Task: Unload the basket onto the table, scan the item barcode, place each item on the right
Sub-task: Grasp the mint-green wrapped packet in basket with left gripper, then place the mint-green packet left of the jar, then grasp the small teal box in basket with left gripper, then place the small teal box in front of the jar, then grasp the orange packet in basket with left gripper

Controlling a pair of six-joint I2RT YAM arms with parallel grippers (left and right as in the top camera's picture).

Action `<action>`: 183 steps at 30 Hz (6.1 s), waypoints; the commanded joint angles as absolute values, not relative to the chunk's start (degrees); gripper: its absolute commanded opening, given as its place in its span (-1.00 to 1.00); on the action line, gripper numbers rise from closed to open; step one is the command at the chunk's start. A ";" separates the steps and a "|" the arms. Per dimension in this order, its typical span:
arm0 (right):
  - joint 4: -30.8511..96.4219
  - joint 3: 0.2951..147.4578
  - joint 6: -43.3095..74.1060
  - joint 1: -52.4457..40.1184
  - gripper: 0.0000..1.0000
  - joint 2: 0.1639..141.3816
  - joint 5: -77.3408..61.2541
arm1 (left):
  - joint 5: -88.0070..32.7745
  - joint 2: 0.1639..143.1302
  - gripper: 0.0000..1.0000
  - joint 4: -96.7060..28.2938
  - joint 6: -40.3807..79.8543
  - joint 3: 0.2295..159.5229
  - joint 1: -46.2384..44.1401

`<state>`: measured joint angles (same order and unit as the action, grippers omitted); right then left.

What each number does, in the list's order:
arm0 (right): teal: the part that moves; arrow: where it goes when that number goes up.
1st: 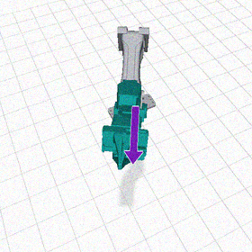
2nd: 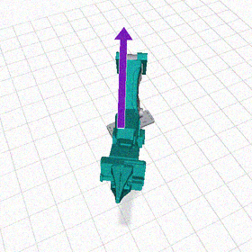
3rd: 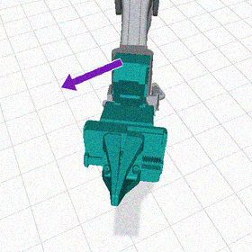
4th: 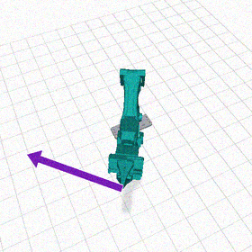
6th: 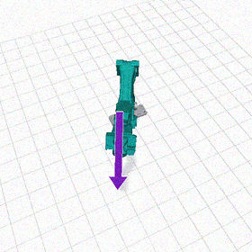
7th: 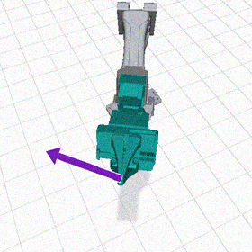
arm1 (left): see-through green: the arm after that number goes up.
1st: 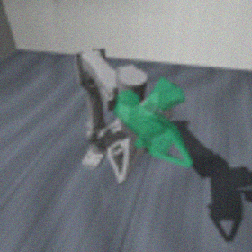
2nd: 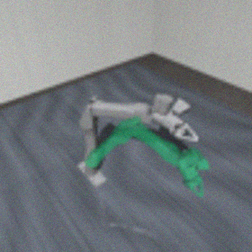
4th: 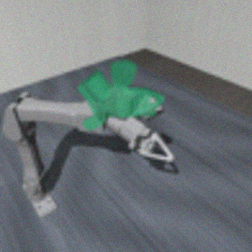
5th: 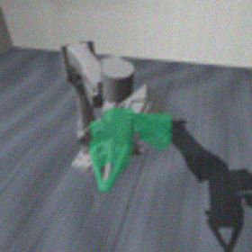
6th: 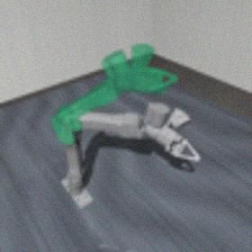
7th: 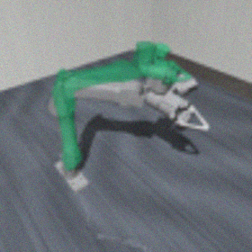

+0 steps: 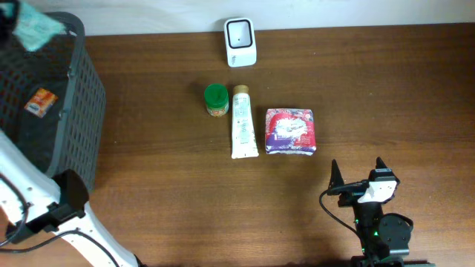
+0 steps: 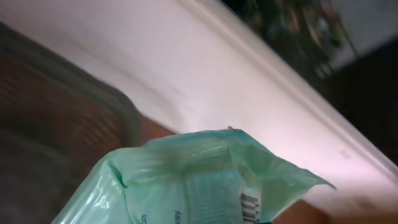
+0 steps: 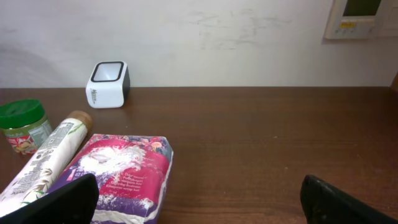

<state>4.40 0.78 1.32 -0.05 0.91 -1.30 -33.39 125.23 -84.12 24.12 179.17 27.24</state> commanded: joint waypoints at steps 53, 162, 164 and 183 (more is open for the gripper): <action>4.54 0.32 1.32 -0.54 0.97 0.54 -0.80 | 15.16 124.16 0.99 -96.71 22.26 178.52 13.72; 4.54 0.32 1.30 -0.54 0.97 0.54 -0.80 | 38.35 115.26 0.64 -62.37 5.87 131.02 17.63; 4.54 0.32 1.32 -0.54 0.97 0.54 -0.80 | 32.12 118.17 0.73 -61.67 -2.37 131.02 20.78; 4.54 0.32 1.32 -0.54 0.97 0.54 -0.80 | 20.32 141.62 0.60 -50.96 -34.30 130.50 24.95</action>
<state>4.38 0.78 1.28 -0.05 0.91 -1.30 20.95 138.34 -51.62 -31.18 130.87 24.95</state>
